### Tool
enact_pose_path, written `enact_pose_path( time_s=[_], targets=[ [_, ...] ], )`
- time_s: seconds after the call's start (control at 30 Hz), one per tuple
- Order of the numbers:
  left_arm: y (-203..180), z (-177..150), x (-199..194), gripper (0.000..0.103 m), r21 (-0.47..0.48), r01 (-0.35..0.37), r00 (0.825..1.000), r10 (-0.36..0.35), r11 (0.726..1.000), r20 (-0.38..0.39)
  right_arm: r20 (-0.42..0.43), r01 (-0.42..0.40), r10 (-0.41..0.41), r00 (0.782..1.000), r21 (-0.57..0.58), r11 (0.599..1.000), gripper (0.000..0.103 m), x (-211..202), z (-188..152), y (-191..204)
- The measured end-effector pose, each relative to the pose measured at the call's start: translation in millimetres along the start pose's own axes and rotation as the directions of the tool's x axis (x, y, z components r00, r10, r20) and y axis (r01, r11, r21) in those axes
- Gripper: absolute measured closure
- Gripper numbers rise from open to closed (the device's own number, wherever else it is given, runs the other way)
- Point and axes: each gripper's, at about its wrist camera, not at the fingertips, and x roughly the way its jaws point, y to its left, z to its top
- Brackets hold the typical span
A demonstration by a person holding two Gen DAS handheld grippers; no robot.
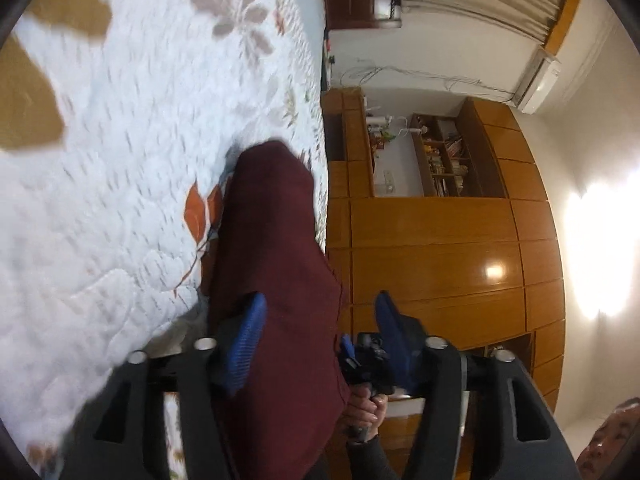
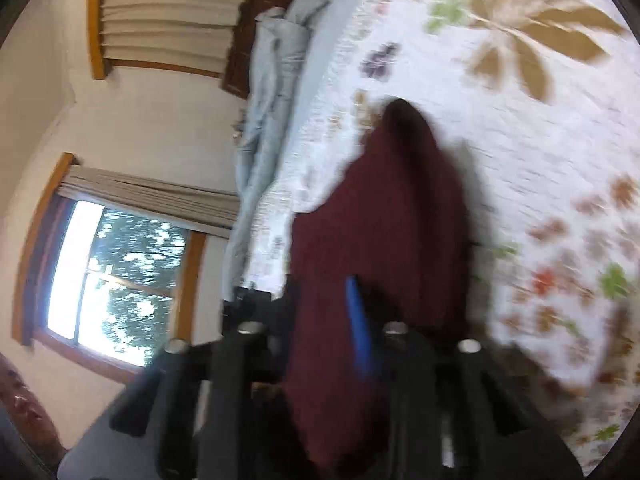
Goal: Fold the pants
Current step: 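Lift the grasped end and fold it over the bundle with both tools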
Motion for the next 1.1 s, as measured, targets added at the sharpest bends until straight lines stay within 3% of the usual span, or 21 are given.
enact_pose_path(
  time_s=[0.1, 0.17, 0.2, 0.23, 0.3, 0.37, 0.4, 0.43, 0.47, 0.5, 0.57, 0.67, 0.83, 0.93, 1.0, 1.1],
  targets=[
    [-6.2, -5.2, -18.1, 0.034, -0.016, 0.018, 1.000, -0.018, 1.000, 0.023, -0.121, -0.045, 0.038, 0.992, -0.051, 0.998, 0.065, 15.9, -17.0, 15.5],
    [-7.7, -10.8, -22.9, 0.033, -0.006, -0.006, 1.000, 0.006, 1.000, 0.001, -0.178, 0.011, -0.029, 0.984, -0.102, 0.995, 0.076, 20.8, -34.2, 14.7],
    [-6.9, -13.3, -23.9, 0.033, -0.007, -0.017, 1.000, 0.017, 1.000, -0.013, -0.182, 0.062, -0.080, 0.980, -0.102, 0.993, 0.096, 19.7, -39.5, 3.4],
    [-4.0, -13.7, -26.5, 0.033, -0.010, -0.020, 1.000, 0.020, 1.000, -0.024, -0.178, 0.087, -0.099, 0.979, -0.076, 0.993, 0.103, 14.6, -41.4, -10.6],
    [0.0, -16.0, -30.7, 0.033, -0.012, -0.032, 0.998, 0.032, 0.999, -0.050, -0.133, 0.047, -0.046, 0.990, 0.009, 0.999, 0.103, -8.1, -45.4, -30.5],
    [-1.7, -13.7, -27.7, 0.033, -0.006, -0.042, 0.997, 0.042, 0.999, -0.066, -0.078, 0.031, -0.031, 0.997, 0.004, 1.000, 0.080, -27.3, -42.9, -28.0],
    [-4.9, -11.3, -25.5, 0.030, 0.007, -0.051, 0.995, 0.051, 0.999, -0.082, -0.044, 0.009, -0.009, 0.999, 0.013, 1.000, 0.056, -40.1, -40.2, -26.5],
    [-7.1, -9.4, -23.5, 0.026, 0.018, -0.058, 0.993, 0.059, 0.998, -0.099, -0.014, -0.001, 0.001, 1.000, 0.028, 1.000, 0.022, -48.6, -34.9, -26.5],
    [-8.1, -8.4, -21.2, 0.024, 0.025, -0.064, 0.991, 0.066, 0.998, -0.115, 0.007, 0.034, -0.034, 0.999, 0.042, 0.999, 0.010, -55.9, -29.5, -25.7],
    [-11.0, -5.3, -16.3, 0.022, 0.037, -0.082, 0.985, 0.086, 0.996, -0.148, 0.022, 0.087, -0.089, 0.996, 0.061, 0.994, 0.009, -61.8, -20.8, -26.2],
    [-14.8, -0.8, -9.4, 0.020, 0.054, -0.114, 0.974, 0.123, 0.992, -0.191, -0.005, 0.089, -0.089, 0.996, 0.081, 0.993, 0.009, -61.6, -9.5, -26.9],
    [-24.6, 6.8, 5.4, 0.016, 0.093, -0.155, 0.948, 0.175, 0.983, -0.265, -0.103, 0.131, -0.126, 0.987, 0.045, 0.990, 0.009, -41.1, 10.6, -18.4],
    [-34.6, 21.1, 31.0, 0.014, 0.138, -0.205, 0.907, 0.241, 0.969, -0.346, -0.270, 0.219, -0.210, 0.940, 0.005, 0.976, 0.009, 4.3, 38.2, -18.8],
    [-30.6, 21.8, 44.7, 0.014, 0.144, -0.217, 0.879, 0.258, 0.965, -0.400, -0.367, 0.258, -0.254, 0.895, -0.041, 0.965, 0.009, 27.6, 35.0, -15.3],
    [-30.5, 19.0, 56.6, 0.014, 0.168, -0.219, 0.850, 0.273, 0.961, -0.450, -0.407, 0.265, -0.266, 0.874, -0.059, 0.962, 0.009, 35.3, 35.2, -11.9],
    [-29.3, 13.5, 65.0, 0.014, 0.192, -0.218, 0.830, 0.286, 0.957, -0.480, -0.440, 0.270, -0.277, 0.854, -0.081, 0.960, 0.008, 38.2, 30.0, -10.7]
  ],
)
